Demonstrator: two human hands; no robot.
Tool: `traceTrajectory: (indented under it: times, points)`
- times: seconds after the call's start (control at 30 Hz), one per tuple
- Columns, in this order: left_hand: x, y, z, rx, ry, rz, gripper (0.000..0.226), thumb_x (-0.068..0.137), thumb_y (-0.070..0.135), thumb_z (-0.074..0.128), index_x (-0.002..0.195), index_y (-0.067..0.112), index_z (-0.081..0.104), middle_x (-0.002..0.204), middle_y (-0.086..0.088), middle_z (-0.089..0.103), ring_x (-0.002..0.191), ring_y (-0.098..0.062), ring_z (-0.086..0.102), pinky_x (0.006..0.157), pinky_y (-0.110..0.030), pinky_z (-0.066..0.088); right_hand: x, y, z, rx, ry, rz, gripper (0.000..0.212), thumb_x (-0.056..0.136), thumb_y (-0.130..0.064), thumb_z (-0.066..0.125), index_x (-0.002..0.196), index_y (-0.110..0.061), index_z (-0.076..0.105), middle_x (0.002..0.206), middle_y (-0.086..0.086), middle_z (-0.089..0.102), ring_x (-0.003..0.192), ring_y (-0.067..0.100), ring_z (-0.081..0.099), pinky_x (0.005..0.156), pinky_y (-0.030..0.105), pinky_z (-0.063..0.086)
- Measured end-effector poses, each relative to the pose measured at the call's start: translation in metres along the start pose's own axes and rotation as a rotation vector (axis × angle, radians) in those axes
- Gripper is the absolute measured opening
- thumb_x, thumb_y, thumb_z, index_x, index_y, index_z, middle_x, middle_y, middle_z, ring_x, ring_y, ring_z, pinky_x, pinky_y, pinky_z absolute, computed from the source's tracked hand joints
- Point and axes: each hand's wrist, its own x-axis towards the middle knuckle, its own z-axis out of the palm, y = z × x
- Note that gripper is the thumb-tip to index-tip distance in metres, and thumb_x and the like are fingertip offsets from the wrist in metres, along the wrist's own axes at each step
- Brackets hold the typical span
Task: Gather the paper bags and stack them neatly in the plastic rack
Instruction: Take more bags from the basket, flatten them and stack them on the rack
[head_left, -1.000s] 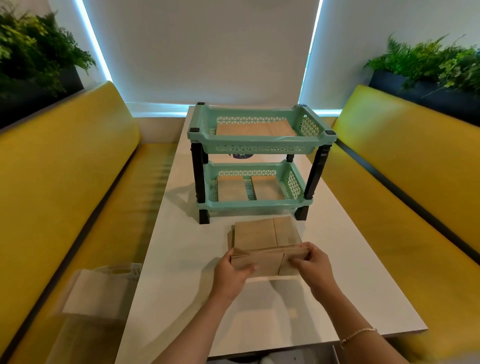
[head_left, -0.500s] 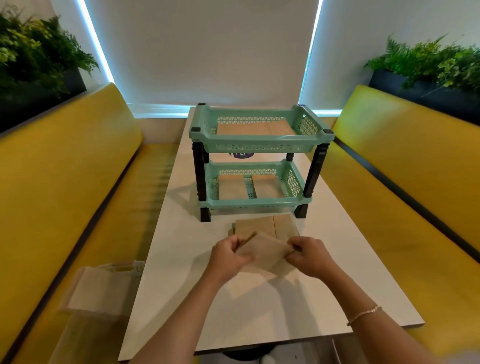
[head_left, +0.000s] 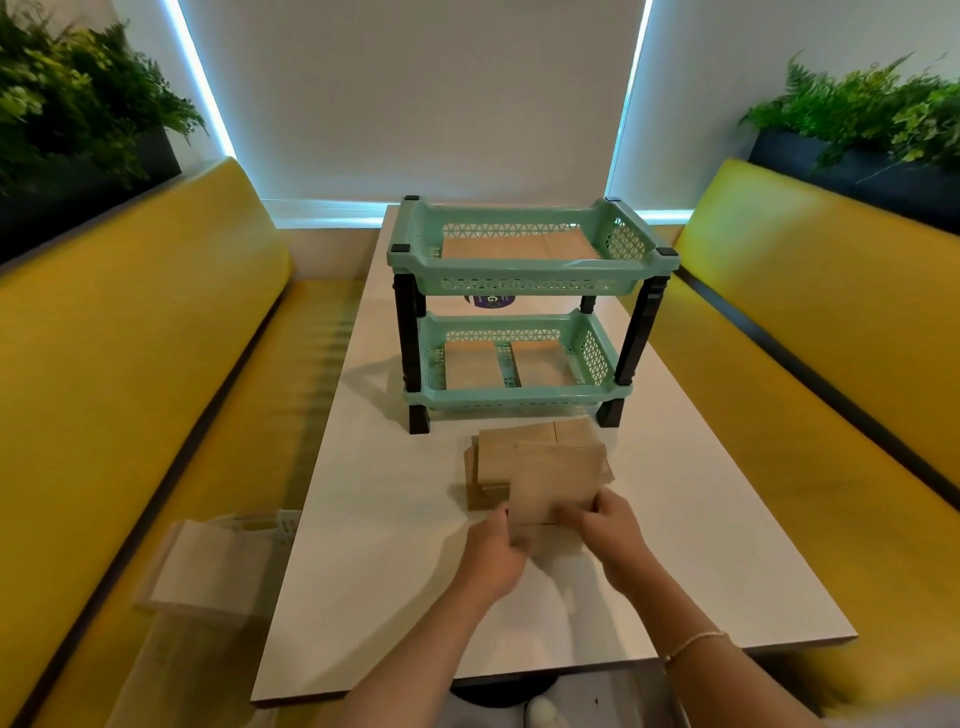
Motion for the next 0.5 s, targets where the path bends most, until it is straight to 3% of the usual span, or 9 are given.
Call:
traceTrajectory:
  times: [0.07,0.17,0.27,0.33,0.4,0.5]
  points:
    - [0.001,0.002,-0.012,0.074,-0.025,0.053,0.042,0.089,0.01,0.054,0.13,0.013,0.051,0.122,-0.005,0.061,0.11,-0.02,0.056,0.086,-0.02,0.043,0.002,-0.012,-0.009,0.084,0.005,-0.042,0.021,0.076,0.003,0.067,0.085,-0.015,0.061,0.093,0.009,0.066,0.088,0.025,0.062,0.082,0.038,0.053]
    - [0.003,0.009,-0.038,0.106,-0.038,0.098,0.032,0.084,0.007,0.059,0.115,0.016,0.061,0.098,0.004,0.062,0.088,-0.012,0.058,0.069,-0.011,0.044,0.004,-0.024,-0.033,0.149,-0.03,-0.071,0.024,0.071,0.011,0.069,0.083,-0.01,0.063,0.09,0.01,0.066,0.086,0.025,0.06,0.084,0.039,0.051]
    - [0.006,0.009,-0.059,-0.042,0.049,0.078,0.017,0.079,0.012,0.068,0.091,0.024,0.065,0.084,0.009,0.062,0.078,-0.008,0.055,0.063,-0.013,0.042,0.006,-0.019,-0.052,0.113,-0.031,-0.045,0.018,0.067,0.013,0.07,0.081,0.006,0.06,0.085,0.017,0.061,0.081,0.027,0.058,0.084,0.042,0.049]
    - [0.005,0.007,-0.061,-0.187,0.067,0.068,0.017,0.076,0.012,0.073,0.078,0.026,0.064,0.077,0.008,0.063,0.073,-0.01,0.056,0.064,-0.018,0.044,0.002,-0.01,-0.053,0.059,-0.025,-0.023,0.018,0.07,0.014,0.068,0.087,0.01,0.062,0.085,0.017,0.065,0.079,0.027,0.06,0.078,0.036,0.052]
    - [0.003,0.001,-0.054,-0.223,0.06,0.051,0.019,0.076,0.012,0.073,0.078,0.028,0.063,0.079,0.007,0.064,0.075,-0.011,0.057,0.066,-0.021,0.046,-0.002,0.004,-0.045,-0.038,-0.028,-0.012,0.018,0.074,0.013,0.065,0.082,-0.003,0.067,0.083,0.012,0.067,0.08,0.025,0.062,0.07,0.029,0.053]
    - [-0.001,-0.008,-0.036,-0.235,0.055,-0.005,0.026,0.08,0.008,0.069,0.098,0.025,0.059,0.096,0.004,0.064,0.086,-0.012,0.058,0.067,-0.015,0.046,0.0,0.026,-0.03,-0.127,0.017,0.006,0.023,0.078,0.009,0.062,0.084,-0.013,0.066,0.087,0.007,0.068,0.088,0.026,0.063,0.081,0.041,0.054]
